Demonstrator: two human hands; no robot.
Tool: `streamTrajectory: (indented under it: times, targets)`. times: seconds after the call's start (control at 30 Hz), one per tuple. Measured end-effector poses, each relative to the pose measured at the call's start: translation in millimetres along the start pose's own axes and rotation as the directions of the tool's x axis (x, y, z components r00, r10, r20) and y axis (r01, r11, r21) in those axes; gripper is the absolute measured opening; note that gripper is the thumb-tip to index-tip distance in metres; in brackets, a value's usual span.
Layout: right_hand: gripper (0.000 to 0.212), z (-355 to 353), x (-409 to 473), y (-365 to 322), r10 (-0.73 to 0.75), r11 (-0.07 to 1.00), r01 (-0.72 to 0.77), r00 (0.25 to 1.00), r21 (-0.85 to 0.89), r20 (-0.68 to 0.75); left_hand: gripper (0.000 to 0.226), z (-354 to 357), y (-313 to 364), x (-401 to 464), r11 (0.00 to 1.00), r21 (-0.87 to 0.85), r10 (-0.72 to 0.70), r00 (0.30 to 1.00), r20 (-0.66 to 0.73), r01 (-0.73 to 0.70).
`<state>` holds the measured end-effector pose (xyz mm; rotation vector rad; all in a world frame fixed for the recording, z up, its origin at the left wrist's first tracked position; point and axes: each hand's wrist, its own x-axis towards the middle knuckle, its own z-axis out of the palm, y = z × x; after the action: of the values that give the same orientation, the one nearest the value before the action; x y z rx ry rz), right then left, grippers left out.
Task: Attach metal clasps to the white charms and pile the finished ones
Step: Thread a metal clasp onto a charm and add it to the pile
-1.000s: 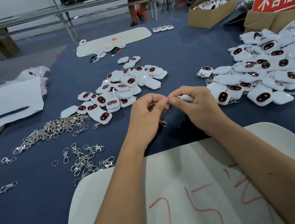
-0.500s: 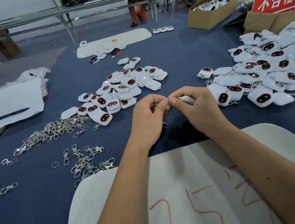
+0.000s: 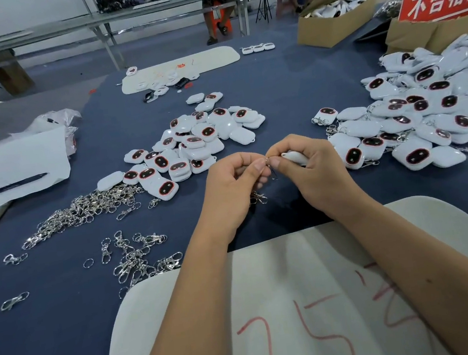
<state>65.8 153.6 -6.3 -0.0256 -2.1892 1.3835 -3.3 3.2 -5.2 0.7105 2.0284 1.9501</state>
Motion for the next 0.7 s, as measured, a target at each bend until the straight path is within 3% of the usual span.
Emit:
streamTrajectory:
  times: [0.2, 0.5, 0.7]
  targets:
    - [0.015, -0.2, -0.1, -0.5, 0.008, 1.000, -0.008, 1.000, 0.016, -0.011, 0.016, 3.4, 1.3, -0.2, 0.994, 0.079, 0.080, 0.996, -0.034, -0.077]
    - [0.014, 2.4, -2.7, -2.7, -0.050, 0.998, 0.048, 0.994, -0.031, -0.093, 0.024, 16.0, 1.2, -3.0, 0.908, 0.344, 0.293, 0.949, -0.119, -0.237]
    - [0.017, 2.7, -4.1, -6.1, -0.070, 0.998, 0.069, 0.989, -0.007, -0.130, 0.019, 22.3, -1.7, -4.0, 0.898, 0.341, 0.340, 0.930, -0.142, -0.276]
